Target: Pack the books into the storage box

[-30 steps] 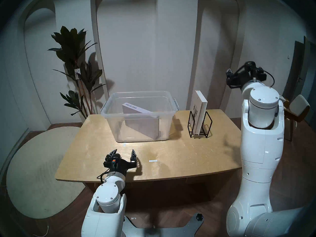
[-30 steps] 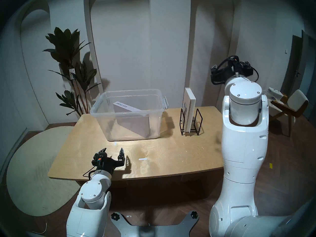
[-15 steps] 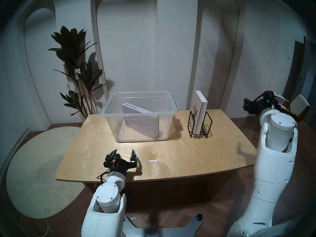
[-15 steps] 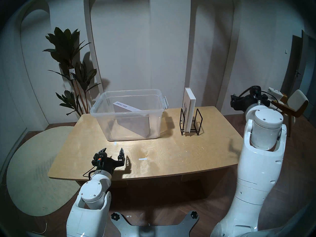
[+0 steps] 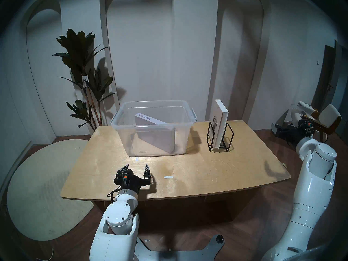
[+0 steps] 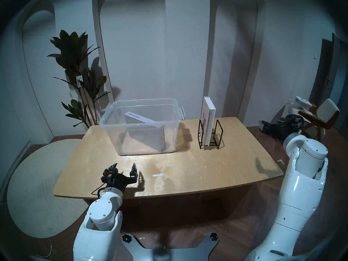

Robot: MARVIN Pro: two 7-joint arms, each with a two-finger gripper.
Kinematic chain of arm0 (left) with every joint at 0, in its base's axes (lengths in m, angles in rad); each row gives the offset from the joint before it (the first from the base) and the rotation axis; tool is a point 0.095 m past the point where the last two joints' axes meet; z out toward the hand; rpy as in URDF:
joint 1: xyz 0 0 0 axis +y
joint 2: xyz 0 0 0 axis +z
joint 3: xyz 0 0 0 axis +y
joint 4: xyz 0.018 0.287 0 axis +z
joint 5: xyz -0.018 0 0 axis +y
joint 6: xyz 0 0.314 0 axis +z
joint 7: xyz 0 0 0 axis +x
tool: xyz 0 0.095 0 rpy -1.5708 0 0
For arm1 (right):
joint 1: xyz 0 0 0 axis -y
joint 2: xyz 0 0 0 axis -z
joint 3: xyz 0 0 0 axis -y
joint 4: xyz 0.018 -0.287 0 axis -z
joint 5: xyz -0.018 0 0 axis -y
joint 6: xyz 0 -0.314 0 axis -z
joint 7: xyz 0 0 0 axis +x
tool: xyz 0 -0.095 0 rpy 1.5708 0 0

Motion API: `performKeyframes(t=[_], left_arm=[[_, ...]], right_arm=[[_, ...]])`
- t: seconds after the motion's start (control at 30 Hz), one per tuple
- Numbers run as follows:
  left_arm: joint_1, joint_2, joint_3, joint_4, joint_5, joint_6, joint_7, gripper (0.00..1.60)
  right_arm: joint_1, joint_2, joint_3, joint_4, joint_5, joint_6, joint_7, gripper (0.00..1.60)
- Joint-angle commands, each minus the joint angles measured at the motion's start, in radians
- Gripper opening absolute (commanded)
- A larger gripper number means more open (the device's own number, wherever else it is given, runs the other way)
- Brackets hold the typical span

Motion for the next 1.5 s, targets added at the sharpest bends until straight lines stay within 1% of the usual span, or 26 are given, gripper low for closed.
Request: performKeyframes(t=[0.0,0.03,0.07,0.1,0.13,0.17,0.4,0.43,0.47,0.5,0.57,0.6,0.63,0.83,0.93,0.97,1.03,1.07,1.13,1.17,1.2,1.23,1.3,1.37,1.43,1.47], left_arm=[[-0.041,0.026,0.073,-0.003,-0.013,-0.009,-0.024,1.6],[-0.048,0.03,0.087,-0.008,-0.017,-0.016,-0.033,1.6],[-0.053,0.033,0.097,-0.012,-0.007,-0.019,-0.031,1.6],[-0.062,0.039,0.114,-0.017,0.004,-0.021,-0.036,1.6],[-0.068,0.041,0.125,-0.019,0.003,-0.021,-0.037,1.6],[-0.076,0.046,0.14,-0.019,0.001,-0.019,-0.04,1.6],[-0.108,0.066,0.214,-0.008,-0.002,0.003,-0.039,1.6],[-0.115,0.071,0.229,-0.005,-0.007,0.009,-0.039,1.6],[-0.12,0.073,0.24,-0.002,-0.008,0.011,-0.039,1.6],[-0.127,0.078,0.256,0.002,-0.009,0.015,-0.038,1.6],[-0.143,0.087,0.285,0.009,-0.011,0.022,-0.036,1.6],[-0.148,0.088,0.297,0.012,-0.011,0.024,-0.035,1.6],[-0.158,0.094,0.314,0.015,-0.012,0.028,-0.033,1.6],[-0.22,0.109,0.405,0.042,-0.019,0.053,-0.023,1.6],[-0.25,0.113,0.445,0.054,-0.02,0.061,-0.013,1.6],[-0.25,0.115,0.455,0.052,-0.019,0.062,-0.008,1.6],[-0.29,0.112,0.489,0.07,-0.019,0.071,0.006,1.6],[-0.287,0.114,0.496,0.067,-0.02,0.072,0.012,1.6],[-0.311,0.111,0.515,0.077,-0.017,0.077,0.021,1.6],[-0.308,0.114,0.522,0.073,-0.017,0.077,0.028,1.6],[-0.336,0.108,0.541,0.089,-0.017,0.084,0.037,1.6],[-0.347,0.106,0.55,0.092,-0.017,0.086,0.041,1.6],[-0.351,0.107,0.565,0.092,-0.01,0.088,0.057,1.6],[-0.371,0.102,0.585,0.103,-0.007,0.093,0.073,1.6],[-0.407,0.092,0.609,0.124,-0.001,0.098,0.094,1.6],[-0.403,0.093,0.613,0.122,0.001,0.097,0.104,1.6]], right_arm=[[0.055,0.095,0.057,0.106,0.042,-0.021,0.079,1.6],[0.068,0.125,0.055,0.149,0.047,-0.023,0.088,1.6],[0.077,0.13,0.055,0.165,0.048,-0.023,0.09,1.6],[0.095,0.14,0.052,0.201,0.052,-0.024,0.098,1.6],[0.093,0.138,0.05,0.192,0.052,-0.018,0.101,1.6],[0.108,0.151,0.041,0.232,0.053,-0.023,0.109,1.6],[0.178,0.187,0.005,0.372,0.065,-0.027,0.133,1.6],[0.201,0.202,0.0,0.417,0.069,-0.032,0.142,1.6],[0.193,0.207,-0.004,0.415,0.072,-0.032,0.145,1.6],[0.216,0.218,-0.008,0.452,0.074,-0.036,0.153,1.6],[0.239,0.232,-0.015,0.491,0.078,-0.039,0.164,1.6],[0.221,0.242,-0.022,0.492,0.085,-0.045,0.169,1.6],[0.255,0.244,-0.022,0.523,0.083,-0.043,0.174,1.6],[0.298,0.287,-0.04,0.621,0.092,-0.058,0.207,1.6],[0.3,0.308,-0.041,0.662,0.092,-0.075,0.224,1.6],[0.297,0.315,-0.041,0.673,0.09,-0.083,0.228,1.6],[0.294,0.332,-0.044,0.703,0.09,-0.1,0.25,1.6],[0.29,0.339,-0.046,0.714,0.089,-0.108,0.257,1.6],[0.272,0.348,-0.05,0.725,0.08,-0.125,0.267,1.6],[0.269,0.353,-0.052,0.737,0.08,-0.133,0.275,1.6],[0.268,0.361,-0.055,0.751,0.079,-0.145,0.285,1.6],[0.267,0.364,-0.055,0.758,0.078,-0.152,0.288,1.6],[0.268,0.376,-0.058,0.778,0.08,-0.174,0.306,1.6],[0.27,0.389,-0.059,0.787,0.086,-0.191,0.33,1.6],[0.266,0.4,-0.061,0.798,0.089,-0.21,0.358,1.6],[0.264,0.405,-0.063,0.804,0.09,-0.222,0.371,1.6]])
